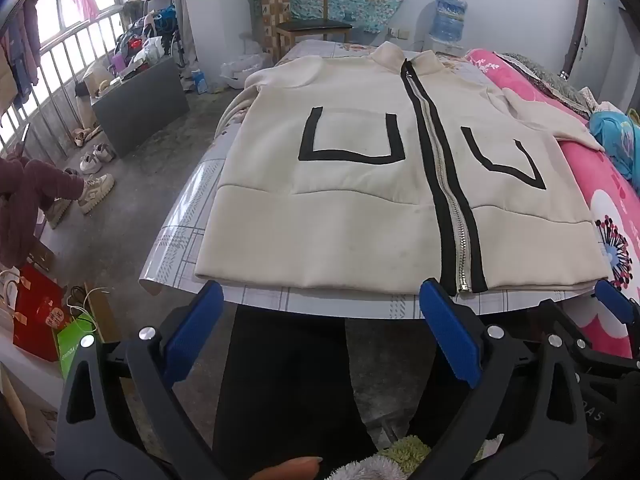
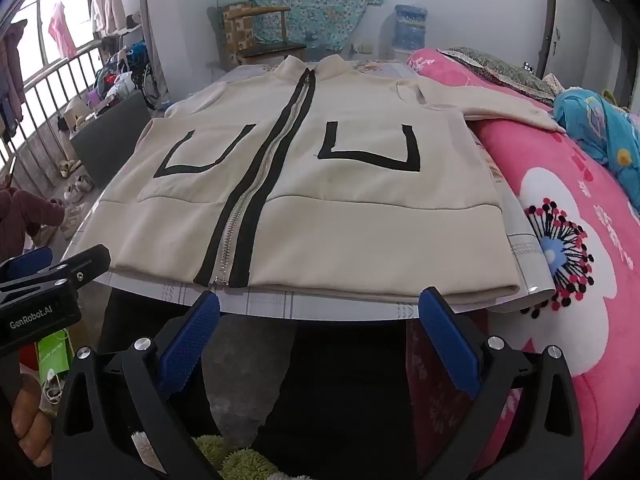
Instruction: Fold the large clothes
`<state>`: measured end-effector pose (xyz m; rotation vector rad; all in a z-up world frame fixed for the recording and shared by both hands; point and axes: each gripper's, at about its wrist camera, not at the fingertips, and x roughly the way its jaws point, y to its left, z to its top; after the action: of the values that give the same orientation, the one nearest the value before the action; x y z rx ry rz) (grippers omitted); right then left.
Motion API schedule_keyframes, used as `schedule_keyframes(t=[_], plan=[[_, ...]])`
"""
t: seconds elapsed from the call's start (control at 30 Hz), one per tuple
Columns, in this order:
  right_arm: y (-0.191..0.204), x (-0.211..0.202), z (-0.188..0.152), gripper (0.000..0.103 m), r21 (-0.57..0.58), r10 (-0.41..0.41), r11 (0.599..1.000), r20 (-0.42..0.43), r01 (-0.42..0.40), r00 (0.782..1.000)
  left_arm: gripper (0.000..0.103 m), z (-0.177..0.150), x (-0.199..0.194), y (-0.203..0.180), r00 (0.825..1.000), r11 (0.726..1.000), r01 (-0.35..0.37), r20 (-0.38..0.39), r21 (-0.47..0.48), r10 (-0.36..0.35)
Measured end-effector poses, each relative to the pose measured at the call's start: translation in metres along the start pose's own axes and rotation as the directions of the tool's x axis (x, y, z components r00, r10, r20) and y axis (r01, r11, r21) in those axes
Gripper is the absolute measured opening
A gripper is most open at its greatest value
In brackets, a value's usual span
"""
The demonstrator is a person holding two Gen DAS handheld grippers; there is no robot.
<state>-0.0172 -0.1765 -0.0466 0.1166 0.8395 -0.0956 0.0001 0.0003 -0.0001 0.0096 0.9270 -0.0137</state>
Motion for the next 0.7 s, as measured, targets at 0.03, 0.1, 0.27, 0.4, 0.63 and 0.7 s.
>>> schedule_keyframes(t=[0.03, 0.1, 0.27, 0.4, 0.63, 0.7], plan=[[0.0003, -0.0001, 0.0000, 0.097, -0.001, -0.001, 1.000, 0.001, 0.001, 1.000, 0.095, 0.0000, -0.0001, 0.0000, 1.000, 1.000, 0.000, 0.002, 0.000, 0.000], [-0.0001, -0.0004, 0.0000, 0.097, 0.004, 0.005, 1.000, 0.003, -0.005, 1.000, 0.095, 0.0001, 0.0001, 0.0000, 1.000, 1.000, 0.001, 0.001, 0.000, -0.001], [0.0001, -0.0003, 0.0005, 0.097, 0.003, 0.006, 1.000, -0.002, -0.006, 1.000, 0.095, -0.0002, -0.0002, 0.0000, 1.000, 1.000, 0.001, 0.002, 0.001, -0.001], [-0.0005, -0.0023, 0.0012, 0.097, 0.002, 0.004, 1.000, -0.003, -0.004, 1.000, 0.095, -0.0002, -0.0005, -0.0002, 1.000, 1.000, 0.000, 0.000, 0.004, 0.000], [0.0010, 0.0002, -0.0008, 0.097, 0.000, 0.000, 1.000, -0.001, 0.000, 1.000, 0.095, 0.0002, 0.0015, -0.0014, 1.000, 1.000, 0.004, -0.001, 0.002, -0.004], [-0.0001, 0.0002, -0.0011, 0.097, -0.001, 0.000, 1.000, -0.001, 0.000, 1.000, 0.095, 0.0001, 0.0017, -0.0013, 1.000, 1.000, 0.005, -0.001, 0.002, -0.005]])
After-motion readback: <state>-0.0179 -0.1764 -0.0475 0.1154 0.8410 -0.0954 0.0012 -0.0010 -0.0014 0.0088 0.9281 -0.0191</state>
